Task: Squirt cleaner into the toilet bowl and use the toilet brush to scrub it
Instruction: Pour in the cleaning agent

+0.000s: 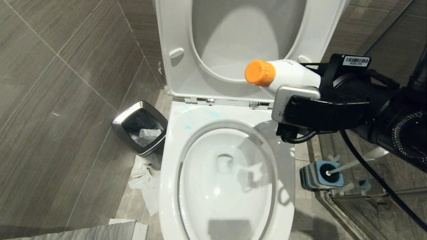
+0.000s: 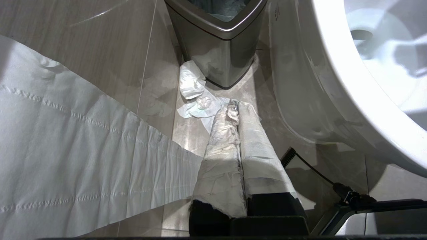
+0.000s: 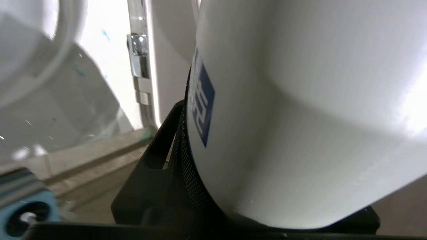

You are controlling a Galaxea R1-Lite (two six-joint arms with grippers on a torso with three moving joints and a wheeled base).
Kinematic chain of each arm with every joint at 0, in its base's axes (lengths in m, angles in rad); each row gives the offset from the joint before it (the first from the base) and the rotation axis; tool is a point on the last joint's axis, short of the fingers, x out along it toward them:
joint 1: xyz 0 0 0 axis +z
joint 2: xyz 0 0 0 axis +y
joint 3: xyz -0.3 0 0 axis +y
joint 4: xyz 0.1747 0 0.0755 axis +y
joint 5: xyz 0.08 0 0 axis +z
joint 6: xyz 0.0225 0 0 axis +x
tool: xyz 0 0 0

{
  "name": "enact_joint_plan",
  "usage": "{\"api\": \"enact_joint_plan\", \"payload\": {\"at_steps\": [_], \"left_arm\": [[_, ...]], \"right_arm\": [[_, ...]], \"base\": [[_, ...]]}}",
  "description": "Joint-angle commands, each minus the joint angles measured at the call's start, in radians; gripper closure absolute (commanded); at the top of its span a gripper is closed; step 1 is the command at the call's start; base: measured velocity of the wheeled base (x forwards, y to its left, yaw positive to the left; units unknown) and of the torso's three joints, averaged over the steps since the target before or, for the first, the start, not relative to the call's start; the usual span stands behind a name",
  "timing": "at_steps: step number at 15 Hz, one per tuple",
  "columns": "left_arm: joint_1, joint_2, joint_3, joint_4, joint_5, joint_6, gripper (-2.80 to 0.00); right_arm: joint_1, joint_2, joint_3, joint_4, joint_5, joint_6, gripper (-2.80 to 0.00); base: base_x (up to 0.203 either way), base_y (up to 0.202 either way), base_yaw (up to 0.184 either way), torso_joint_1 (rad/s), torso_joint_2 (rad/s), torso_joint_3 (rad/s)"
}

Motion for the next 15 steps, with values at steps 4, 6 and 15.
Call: {"api": "enact_joint_plan", "payload": {"at_steps": [4,6,15], "left_arm": [[0.0,0.001,0.002,0.0,0.0,0.0,0.0],[0.0,0.001,0.002,0.0,0.0,0.0,0.0],[0.0,0.001,0.002,0.0,0.0,0.0,0.0]], "right_arm": [[0.054,-0.001,0.0,-0.005,-0.121,-0.178,0.0],[0.115,0.0,-0.003,-0.01,-0.264,-0.256,0.0],[0.187,0.055,-0.03,-0.186,-0.42,-0.742,0.0]], "base": [[0.0,0.0,0.0,0.0,0.0,0.0],[0.0,0.0,0.0,0.0,0.0,0.0],[0.0,0.0,0.0,0.0,0.0,0.0]]}}
